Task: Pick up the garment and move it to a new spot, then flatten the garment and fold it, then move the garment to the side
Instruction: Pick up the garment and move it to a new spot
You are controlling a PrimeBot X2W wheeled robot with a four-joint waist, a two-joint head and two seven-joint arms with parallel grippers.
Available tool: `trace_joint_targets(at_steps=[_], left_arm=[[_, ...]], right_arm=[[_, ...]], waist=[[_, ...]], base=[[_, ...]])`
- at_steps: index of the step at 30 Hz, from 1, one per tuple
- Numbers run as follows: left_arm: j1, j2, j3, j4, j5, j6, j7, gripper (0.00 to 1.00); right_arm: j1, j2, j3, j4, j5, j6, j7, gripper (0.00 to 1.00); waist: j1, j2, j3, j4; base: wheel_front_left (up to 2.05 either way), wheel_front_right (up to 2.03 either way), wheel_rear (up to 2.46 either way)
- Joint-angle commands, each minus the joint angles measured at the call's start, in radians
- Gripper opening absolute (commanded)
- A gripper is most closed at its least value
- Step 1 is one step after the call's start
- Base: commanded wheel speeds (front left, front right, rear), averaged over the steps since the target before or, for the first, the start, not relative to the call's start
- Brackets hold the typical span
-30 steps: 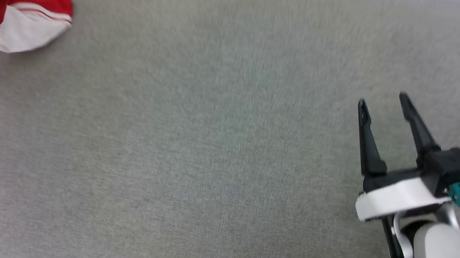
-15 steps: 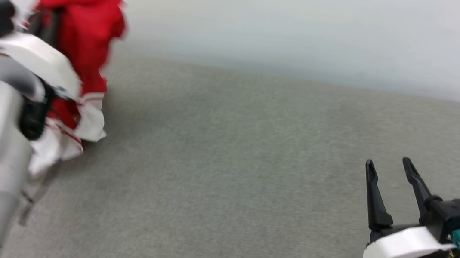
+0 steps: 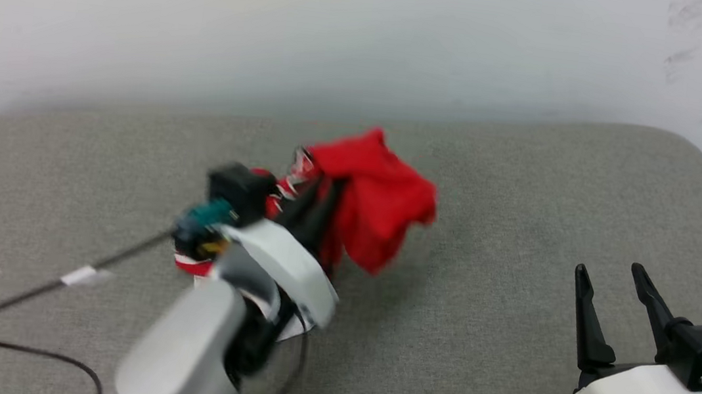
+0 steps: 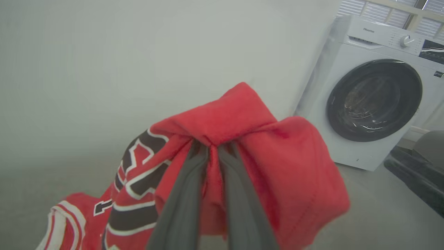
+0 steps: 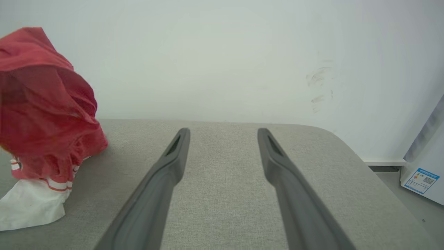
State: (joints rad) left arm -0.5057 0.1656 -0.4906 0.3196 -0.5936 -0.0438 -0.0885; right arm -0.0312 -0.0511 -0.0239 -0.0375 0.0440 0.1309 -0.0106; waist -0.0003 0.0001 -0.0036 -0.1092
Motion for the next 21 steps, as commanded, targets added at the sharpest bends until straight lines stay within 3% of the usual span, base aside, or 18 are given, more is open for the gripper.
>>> trace_joint_targets(at_steps=[1, 9, 10, 11, 12, 18, 21], left_arm=[[0.045, -0.011, -0.028, -0.013, 0.003, -0.003, 0.011, 0.00], [0.188, -0.017, -0.185, 0.041, 0.064, -0.018, 0.060, 0.00], [0.200, -0.026, -0.206, 0.062, 0.068, -0.024, 0.055, 0.47], [0.202, -0.030, -0.214, 0.072, 0.072, -0.026, 0.049, 0.78], [0.205, -0.036, -0.217, 0.077, 0.067, -0.030, 0.041, 1.00], [0.186, -0.048, -0.207, 0.046, 0.065, -0.038, -0.036, 1.00], [0.189, -0.043, -0.172, 0.015, 0.052, -0.018, -0.083, 1.00]], right_arm=[[0.010, 0.001, 0.001, -0.011, -0.006, 0.000, 0.002, 1.00], [-0.018, 0.001, 0.024, -0.028, -0.002, 0.000, 0.002, 1.00], [-0.024, 0.001, 0.022, -0.022, 0.000, 0.000, -0.004, 1.00], [-0.026, 0.001, 0.019, -0.019, -0.001, 0.000, -0.006, 1.00], [-0.027, 0.001, 0.019, -0.015, 0.000, 0.000, -0.007, 1.00], [-0.014, 0.001, 0.014, 0.007, -0.003, 0.000, -0.013, 1.00], [-0.003, 0.001, 0.017, 0.017, -0.006, 0.000, -0.010, 1.00]], waist=[[0.0003, -0.0001, 0.023, -0.004], [0.0003, -0.0001, 0.122, 0.017], [0.0003, -0.0001, 0.130, 0.026], [0.0003, -0.0001, 0.130, 0.032], [0.0003, -0.0001, 0.127, 0.038], [0.0003, -0.0001, 0.077, 0.065], [0.0003, -0.0001, 0.038, 0.078]], base=[[0.00, 0.00, 0.00], [0.00, 0.00, 0.00], [0.00, 0.00, 0.00], [0.00, 0.00, 0.00], [0.00, 0.00, 0.00], [0.00, 0.00, 0.00], [0.00, 0.00, 0.00]])
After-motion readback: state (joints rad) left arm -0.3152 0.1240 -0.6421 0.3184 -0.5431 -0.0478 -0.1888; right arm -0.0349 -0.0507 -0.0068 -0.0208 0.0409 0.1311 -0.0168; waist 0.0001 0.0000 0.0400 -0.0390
